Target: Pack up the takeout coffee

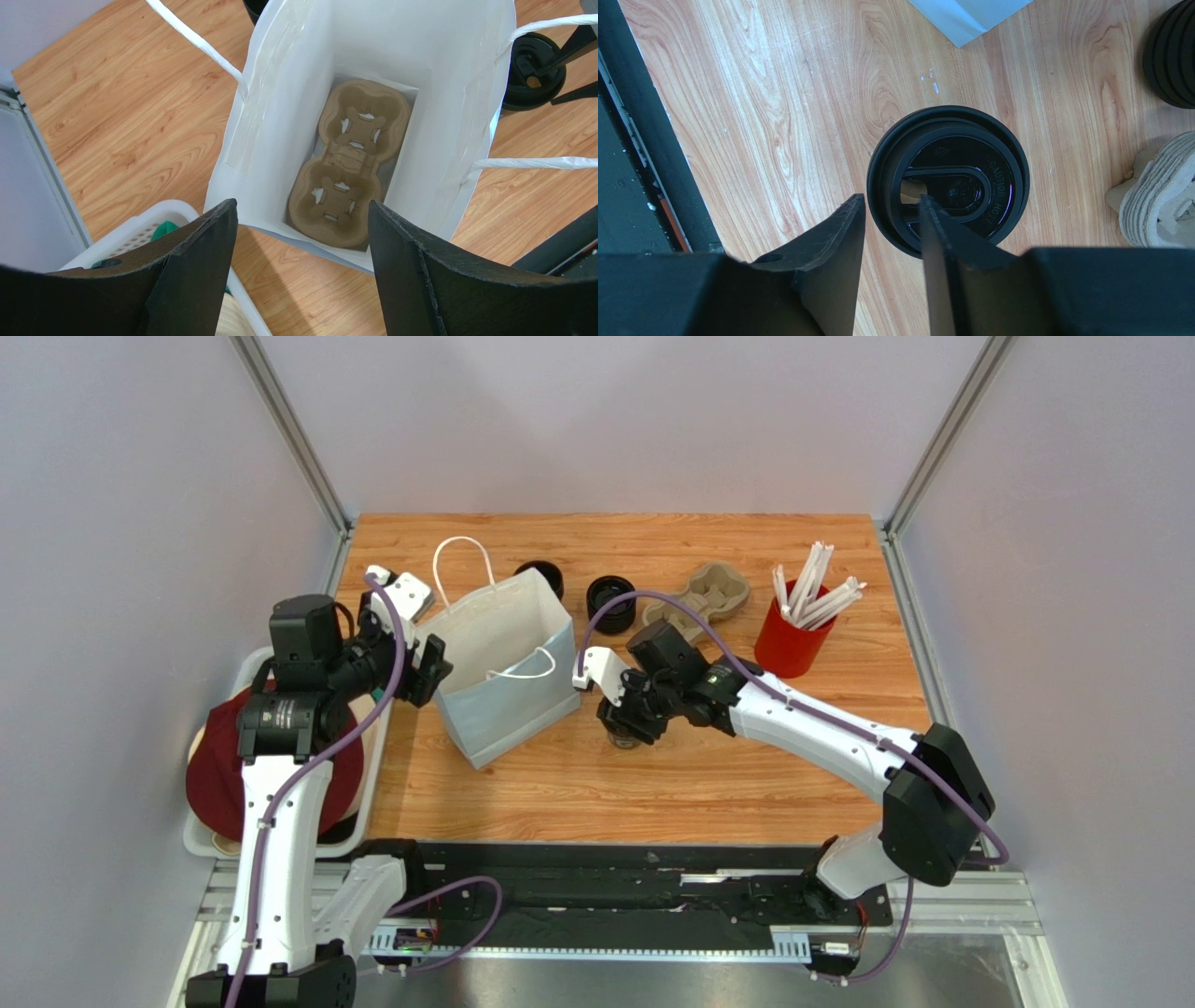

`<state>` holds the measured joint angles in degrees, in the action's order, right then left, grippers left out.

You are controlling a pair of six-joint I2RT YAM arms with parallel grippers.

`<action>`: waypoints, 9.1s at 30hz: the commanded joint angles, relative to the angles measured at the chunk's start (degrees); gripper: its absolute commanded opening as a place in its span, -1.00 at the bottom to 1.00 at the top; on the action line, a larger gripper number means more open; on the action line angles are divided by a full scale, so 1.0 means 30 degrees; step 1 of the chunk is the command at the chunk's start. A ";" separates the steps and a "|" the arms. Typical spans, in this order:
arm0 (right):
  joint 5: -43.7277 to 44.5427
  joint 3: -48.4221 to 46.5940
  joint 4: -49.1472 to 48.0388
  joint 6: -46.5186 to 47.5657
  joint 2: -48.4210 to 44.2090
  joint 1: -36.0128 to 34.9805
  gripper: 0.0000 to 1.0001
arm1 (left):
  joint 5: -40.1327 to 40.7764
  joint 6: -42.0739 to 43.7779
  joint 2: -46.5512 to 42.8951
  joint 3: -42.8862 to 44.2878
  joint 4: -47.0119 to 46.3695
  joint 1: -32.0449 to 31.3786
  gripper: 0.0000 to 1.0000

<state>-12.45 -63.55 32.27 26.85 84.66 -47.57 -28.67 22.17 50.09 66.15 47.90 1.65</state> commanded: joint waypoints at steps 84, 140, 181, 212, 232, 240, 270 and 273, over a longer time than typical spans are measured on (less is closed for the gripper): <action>-0.0363 -0.7733 0.6381 -0.1069 -0.6160 0.4051 -1.00 | -0.0378 0.4504 0.7737 1.0029 0.6123 -1.2531 -0.64; 0.2039 -0.8377 0.5707 -0.2973 -0.7772 0.6335 -1.00 | 0.1059 0.1662 1.4768 1.8114 0.6621 -1.9534 -0.85; -0.2410 -1.4147 0.6643 -0.5083 -0.3879 0.5957 -1.00 | 0.5338 -0.1092 0.8711 1.7012 0.4220 -1.1950 0.94; -0.5138 -2.0535 1.4173 -0.3765 0.4239 0.1208 -1.00 | 0.1734 -0.3026 0.8324 1.1143 0.1085 -0.7142 0.82; -0.4582 -1.7755 1.2418 -0.4087 0.4328 0.0887 -1.00 | 0.0590 -0.3202 0.8266 1.0001 0.0762 -0.7142 0.42; -0.4201 -1.7022 1.2037 -0.4292 0.4708 0.0857 -1.00 | 0.0415 -0.3260 0.8208 0.9796 0.0558 -0.7142 0.26; -0.1242 -1.2159 0.8111 -0.4820 0.4328 0.0008 -1.00 | 0.0092 -0.3378 0.7885 0.9180 0.0352 -0.7142 -0.11; -0.1183 -1.1923 0.8022 -0.4790 0.4299 -0.0051 -1.00 | 0.0092 -0.3436 0.7885 0.9151 0.0352 -0.7142 -0.13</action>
<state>-17.32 -100.25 59.27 13.13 99.13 -47.20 -27.16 12.86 75.61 94.00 50.72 -20.10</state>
